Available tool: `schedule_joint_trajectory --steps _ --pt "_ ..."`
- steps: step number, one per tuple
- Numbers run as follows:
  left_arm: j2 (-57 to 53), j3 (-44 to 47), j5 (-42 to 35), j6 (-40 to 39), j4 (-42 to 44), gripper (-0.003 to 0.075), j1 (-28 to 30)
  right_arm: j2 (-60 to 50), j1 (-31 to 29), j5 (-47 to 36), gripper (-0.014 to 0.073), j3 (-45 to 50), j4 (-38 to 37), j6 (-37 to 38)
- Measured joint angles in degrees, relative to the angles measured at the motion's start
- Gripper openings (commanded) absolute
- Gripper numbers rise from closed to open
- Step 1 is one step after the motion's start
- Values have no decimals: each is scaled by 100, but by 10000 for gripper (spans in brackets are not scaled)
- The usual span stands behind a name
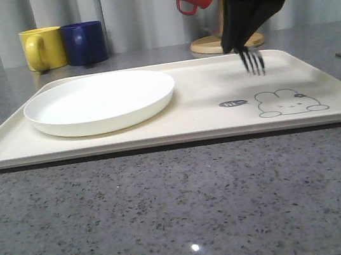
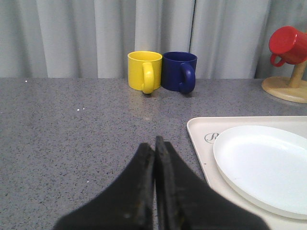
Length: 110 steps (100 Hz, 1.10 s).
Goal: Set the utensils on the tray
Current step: 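Carry the fork onto the tray beside the plate and release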
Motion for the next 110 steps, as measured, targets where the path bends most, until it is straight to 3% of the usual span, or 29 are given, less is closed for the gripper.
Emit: schedule_joint_trajectory --steps 59,95,110 --pt "0 0 0 0 0 -17 0 734 99 -372 -25 -22 0 276" --pt "0 0 0 0 0 -17 0 768 99 -432 281 -32 0 276" --pt "0 0 0 0 0 -17 0 768 99 -458 335 -42 31 276"
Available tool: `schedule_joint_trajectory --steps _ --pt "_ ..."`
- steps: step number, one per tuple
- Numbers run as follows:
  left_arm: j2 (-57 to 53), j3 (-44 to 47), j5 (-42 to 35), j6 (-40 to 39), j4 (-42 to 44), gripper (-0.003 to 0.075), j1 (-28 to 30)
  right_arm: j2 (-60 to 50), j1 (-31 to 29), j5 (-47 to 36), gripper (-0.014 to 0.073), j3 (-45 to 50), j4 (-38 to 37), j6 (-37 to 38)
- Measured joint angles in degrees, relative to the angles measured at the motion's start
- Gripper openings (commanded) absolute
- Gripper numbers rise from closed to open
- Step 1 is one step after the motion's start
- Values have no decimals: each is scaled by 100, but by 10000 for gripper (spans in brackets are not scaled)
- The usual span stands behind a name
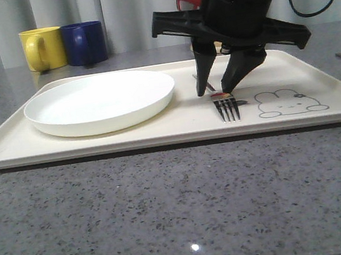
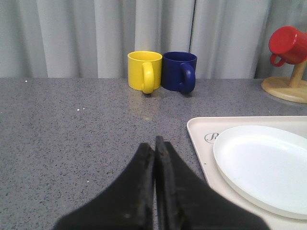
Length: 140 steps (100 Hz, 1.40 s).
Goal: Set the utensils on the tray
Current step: 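Carry the fork onto the tray beside the plate and release, then raise the right gripper and reach back to the chopsticks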
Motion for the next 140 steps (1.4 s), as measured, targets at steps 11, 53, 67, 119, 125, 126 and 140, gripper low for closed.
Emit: schedule_joint_trajectory --steps 11,53,67,119,125,126,140 --pt "0 0 0 0 0 -17 0 -12 0 -5 335 0 0 9" --pt "0 0 0 0 0 -17 0 -682 -401 1148 335 -373 -72 -824" --pt "0 0 0 0 0 -17 0 -829 -967 1507 335 -386 -94 -1294" --pt "0 0 0 0 0 -17 0 -854 -2892 1807 330 -292 -104 -2406" --pt "0 0 0 0 0 -17 0 -854 -3002 1796 330 -207 -104 -2498" --pt "0 0 0 0 0 -17 0 -854 -3013 1790 330 -196 -104 -2509" --pt "0 0 0 0 0 -17 0 -854 -3101 1664 330 31 -104 -2680"
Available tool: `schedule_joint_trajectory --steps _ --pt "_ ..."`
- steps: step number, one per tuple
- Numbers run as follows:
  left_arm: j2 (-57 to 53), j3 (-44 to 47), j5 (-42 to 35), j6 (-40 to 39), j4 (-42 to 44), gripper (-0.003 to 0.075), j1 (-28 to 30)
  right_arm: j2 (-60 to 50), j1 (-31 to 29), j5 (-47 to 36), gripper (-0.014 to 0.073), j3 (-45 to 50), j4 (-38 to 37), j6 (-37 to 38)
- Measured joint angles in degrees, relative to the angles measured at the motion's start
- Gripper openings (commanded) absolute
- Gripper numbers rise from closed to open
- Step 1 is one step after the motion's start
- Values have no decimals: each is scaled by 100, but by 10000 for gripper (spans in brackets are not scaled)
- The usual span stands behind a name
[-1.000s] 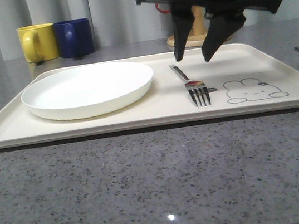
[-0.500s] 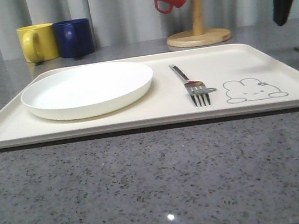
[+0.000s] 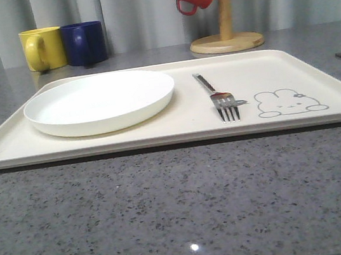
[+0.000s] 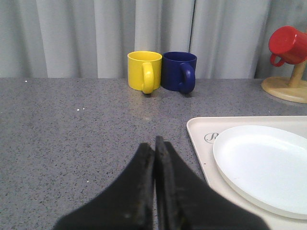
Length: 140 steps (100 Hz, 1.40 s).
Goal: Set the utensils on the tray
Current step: 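Raise the right gripper and reach back to the chopsticks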
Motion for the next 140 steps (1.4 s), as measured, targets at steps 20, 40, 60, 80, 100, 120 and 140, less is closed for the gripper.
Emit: schedule_joint_trajectory --steps 20,40,60,80,100,120,140 --pt "0 0 0 9 0 -17 0 0 -3 -253 330 145 73 -154" --pt "0 0 0 9 0 -17 0 166 -3 -300 330 145 215 -298" --pt "0 0 0 9 0 -17 0 381 -3 -314 330 145 299 -368" --pt "0 0 0 9 0 -17 0 579 -3 -341 330 154 321 -368" --pt "0 0 0 9 0 -17 0 579 -3 -353 329 158 321 -372" --pt "0 0 0 9 0 -17 0 579 -3 -353 212 158 321 -401" --pt "0 0 0 9 0 -17 0 579 -3 -353 -16 158 350 -410"
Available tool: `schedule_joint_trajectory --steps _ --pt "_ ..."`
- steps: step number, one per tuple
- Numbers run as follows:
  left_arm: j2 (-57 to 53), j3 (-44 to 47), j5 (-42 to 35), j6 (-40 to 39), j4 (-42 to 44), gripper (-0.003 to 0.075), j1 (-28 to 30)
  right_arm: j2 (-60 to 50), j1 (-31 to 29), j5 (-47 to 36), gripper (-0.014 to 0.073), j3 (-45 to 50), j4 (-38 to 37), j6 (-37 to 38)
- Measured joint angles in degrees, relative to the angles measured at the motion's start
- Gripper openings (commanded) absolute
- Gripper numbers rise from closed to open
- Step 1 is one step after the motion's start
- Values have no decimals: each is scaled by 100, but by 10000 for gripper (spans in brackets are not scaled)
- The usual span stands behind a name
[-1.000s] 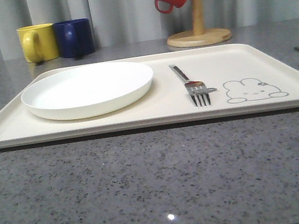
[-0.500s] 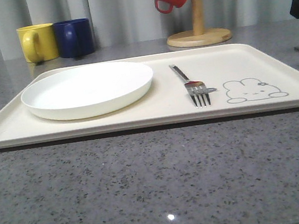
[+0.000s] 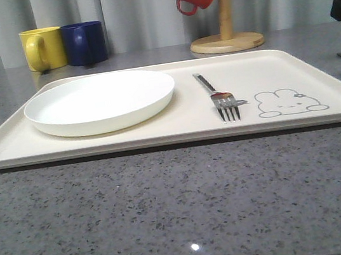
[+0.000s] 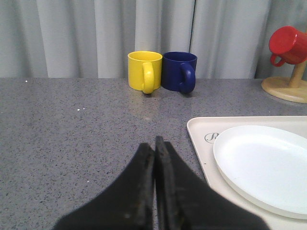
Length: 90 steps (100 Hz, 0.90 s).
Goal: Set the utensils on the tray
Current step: 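Raise the right gripper and reach back to the chopsticks, then grasp the chopsticks with the right gripper and place them beside the fork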
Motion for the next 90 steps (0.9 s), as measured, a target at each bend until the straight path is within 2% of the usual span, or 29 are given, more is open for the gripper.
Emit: schedule_joint_trajectory --steps 6,28,51,65,90 --pt "0 0 0 0 0 -17 0 0 0 0 -38 0 4 0" --pt "0 0 0 0 0 -17 0 -40 0 156 -36 -55 91 0" --pt "0 0 0 0 0 -17 0 -578 82 360 -36 -382 465 110" --pt "0 0 0 0 0 -17 0 -874 514 360 -36 -475 551 464" --pt "0 0 0 0 0 -17 0 -825 1697 -103 -36 -487 549 1238"
